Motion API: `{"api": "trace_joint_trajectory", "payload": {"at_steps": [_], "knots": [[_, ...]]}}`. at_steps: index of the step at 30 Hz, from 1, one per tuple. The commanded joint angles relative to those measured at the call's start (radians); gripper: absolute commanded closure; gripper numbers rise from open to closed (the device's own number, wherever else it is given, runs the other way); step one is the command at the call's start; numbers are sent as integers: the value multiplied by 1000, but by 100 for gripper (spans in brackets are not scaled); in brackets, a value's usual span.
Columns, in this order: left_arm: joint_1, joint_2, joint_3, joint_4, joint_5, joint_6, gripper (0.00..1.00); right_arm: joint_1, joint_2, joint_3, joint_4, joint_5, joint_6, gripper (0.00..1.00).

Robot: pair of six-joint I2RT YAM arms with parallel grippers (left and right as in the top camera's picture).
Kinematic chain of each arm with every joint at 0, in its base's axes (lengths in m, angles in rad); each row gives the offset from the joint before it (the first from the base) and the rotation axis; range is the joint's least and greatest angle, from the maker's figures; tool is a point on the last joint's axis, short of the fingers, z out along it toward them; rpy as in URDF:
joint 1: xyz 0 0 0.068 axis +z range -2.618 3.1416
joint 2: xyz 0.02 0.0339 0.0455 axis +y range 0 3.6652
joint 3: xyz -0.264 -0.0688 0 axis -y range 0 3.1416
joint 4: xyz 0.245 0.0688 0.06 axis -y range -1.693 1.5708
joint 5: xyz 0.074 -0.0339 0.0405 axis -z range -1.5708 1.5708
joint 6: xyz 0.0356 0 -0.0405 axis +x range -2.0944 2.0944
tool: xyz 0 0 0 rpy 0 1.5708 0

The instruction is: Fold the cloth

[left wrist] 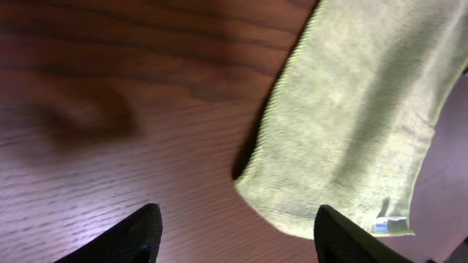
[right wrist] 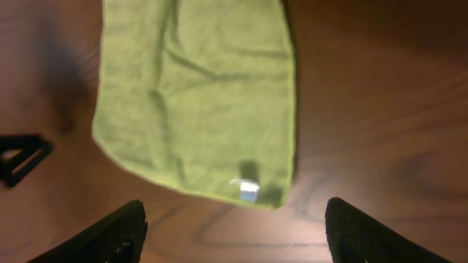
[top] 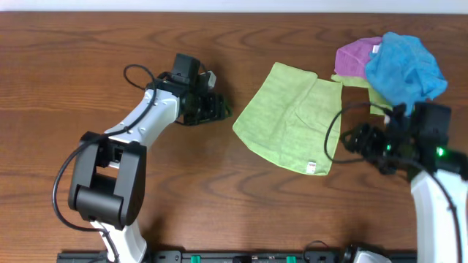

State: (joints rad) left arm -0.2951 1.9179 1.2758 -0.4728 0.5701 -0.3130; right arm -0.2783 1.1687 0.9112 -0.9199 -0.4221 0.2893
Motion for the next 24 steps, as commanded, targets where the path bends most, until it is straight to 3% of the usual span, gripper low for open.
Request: {"api": "trace_joint_trajectory", "payload": {"at_steps": [1, 9, 24], "knots": [[-13, 37, 16, 28, 39, 20, 32, -10, -70, -59, 5, -113, 37, 22], [-48, 91, 16, 68, 77, -5, 34, -10, -164, -93, -20, -132, 57, 21], [-91, 152, 16, 124, 78, -10, 38, -10, -176, -94, -42, -155, 58, 21]]}}
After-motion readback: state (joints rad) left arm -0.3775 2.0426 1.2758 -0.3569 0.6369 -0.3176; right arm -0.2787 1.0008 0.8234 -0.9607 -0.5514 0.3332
